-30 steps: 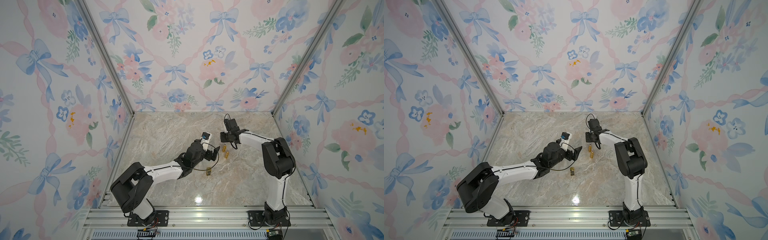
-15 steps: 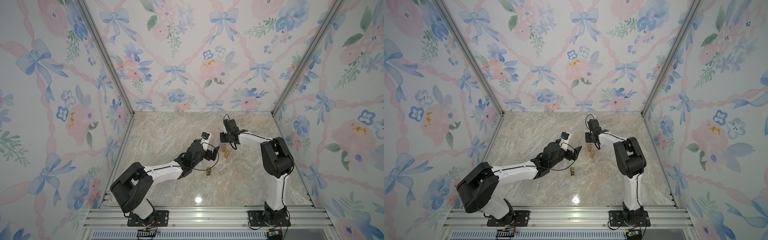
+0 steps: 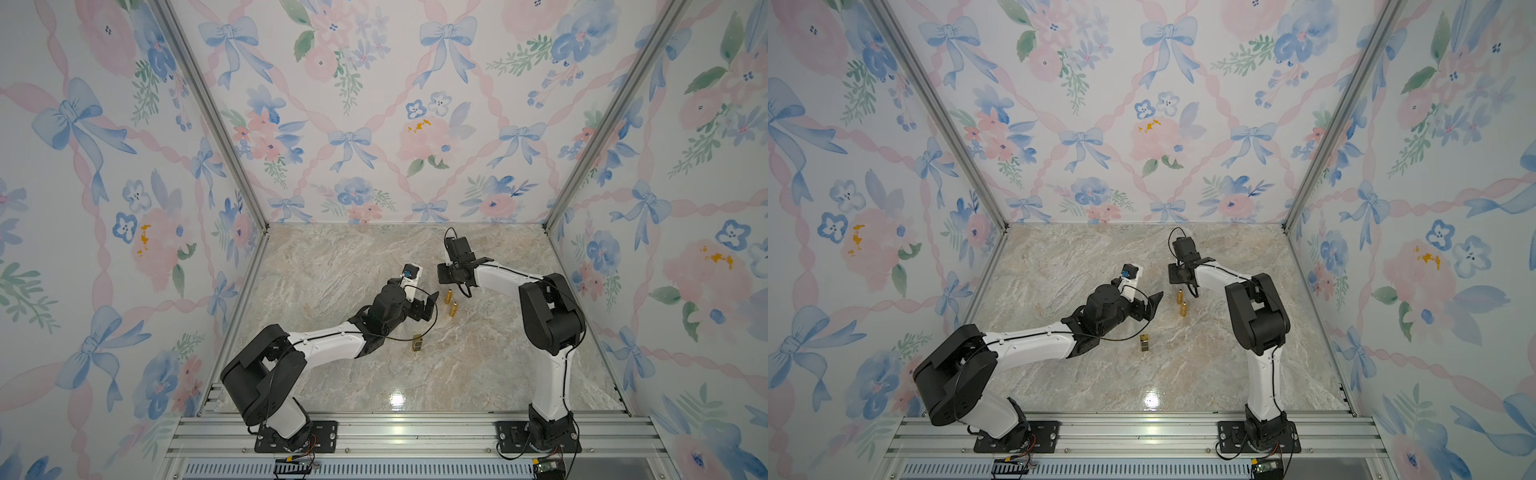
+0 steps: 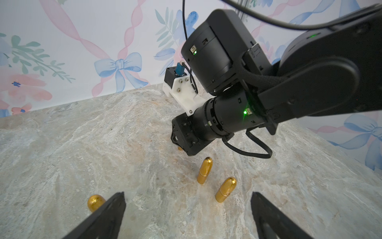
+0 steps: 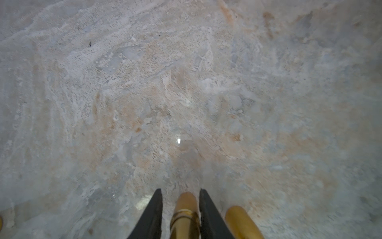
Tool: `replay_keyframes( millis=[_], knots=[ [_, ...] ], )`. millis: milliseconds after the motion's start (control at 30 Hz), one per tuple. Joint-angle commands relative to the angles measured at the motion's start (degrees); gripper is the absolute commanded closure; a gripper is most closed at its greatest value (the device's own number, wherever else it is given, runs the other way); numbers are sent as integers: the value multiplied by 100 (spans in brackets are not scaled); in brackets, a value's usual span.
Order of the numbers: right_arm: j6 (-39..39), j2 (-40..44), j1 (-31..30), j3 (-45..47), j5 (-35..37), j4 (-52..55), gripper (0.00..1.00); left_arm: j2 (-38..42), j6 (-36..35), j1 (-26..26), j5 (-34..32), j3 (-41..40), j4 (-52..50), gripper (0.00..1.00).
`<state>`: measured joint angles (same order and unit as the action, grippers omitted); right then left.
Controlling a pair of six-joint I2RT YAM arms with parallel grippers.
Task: Open the lipstick cap
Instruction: Place the lipstick at the center of the board.
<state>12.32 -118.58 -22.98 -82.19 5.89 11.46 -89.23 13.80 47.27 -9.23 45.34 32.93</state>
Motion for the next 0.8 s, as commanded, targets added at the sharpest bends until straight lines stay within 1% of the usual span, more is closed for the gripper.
replay_keyframes(
  millis=[0, 267, 367, 633, 767],
  knots=[
    [-58, -43, -36, -236, 52, 225, 64, 102, -9, -16, -107, 75, -8, 2],
    [87, 292, -33, -496, 71, 727, 54, 416, -36, -66, -164, -124, -45, 2],
    [214, 422, -99, -711, 62, 1160, 49, 651, -44, -94, -250, -314, -62, 2],
    [624, 430, -586, -1628, 13, 2716, 42, 1408, -63, -303, -471, -944, -410, 2],
    [846, 355, -907, -1881, 17, 3047, 39, 1671, -44, -444, -463, -1144, -590, 2]
  ],
)
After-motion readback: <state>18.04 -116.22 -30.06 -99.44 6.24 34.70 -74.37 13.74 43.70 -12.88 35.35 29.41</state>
